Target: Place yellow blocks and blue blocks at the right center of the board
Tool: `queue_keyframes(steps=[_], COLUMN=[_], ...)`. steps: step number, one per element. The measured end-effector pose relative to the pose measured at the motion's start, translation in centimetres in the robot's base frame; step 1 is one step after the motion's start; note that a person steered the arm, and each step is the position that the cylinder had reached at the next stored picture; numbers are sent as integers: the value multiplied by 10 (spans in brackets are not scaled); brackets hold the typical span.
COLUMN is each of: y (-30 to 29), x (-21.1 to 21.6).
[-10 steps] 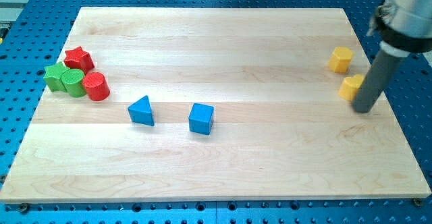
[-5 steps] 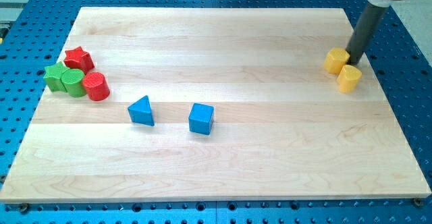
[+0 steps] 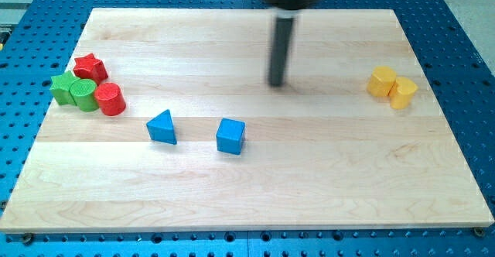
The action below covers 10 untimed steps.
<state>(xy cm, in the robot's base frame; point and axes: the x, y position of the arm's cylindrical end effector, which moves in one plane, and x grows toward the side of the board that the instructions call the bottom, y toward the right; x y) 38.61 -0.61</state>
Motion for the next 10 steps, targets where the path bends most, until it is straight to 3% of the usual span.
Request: queue_keyframes(steps=[1, 3, 4, 5, 7, 8, 9, 10], y=[-79, -177, -84, 46, 36, 146, 211, 209], x=[49, 97, 99, 85, 96, 92, 63, 66])
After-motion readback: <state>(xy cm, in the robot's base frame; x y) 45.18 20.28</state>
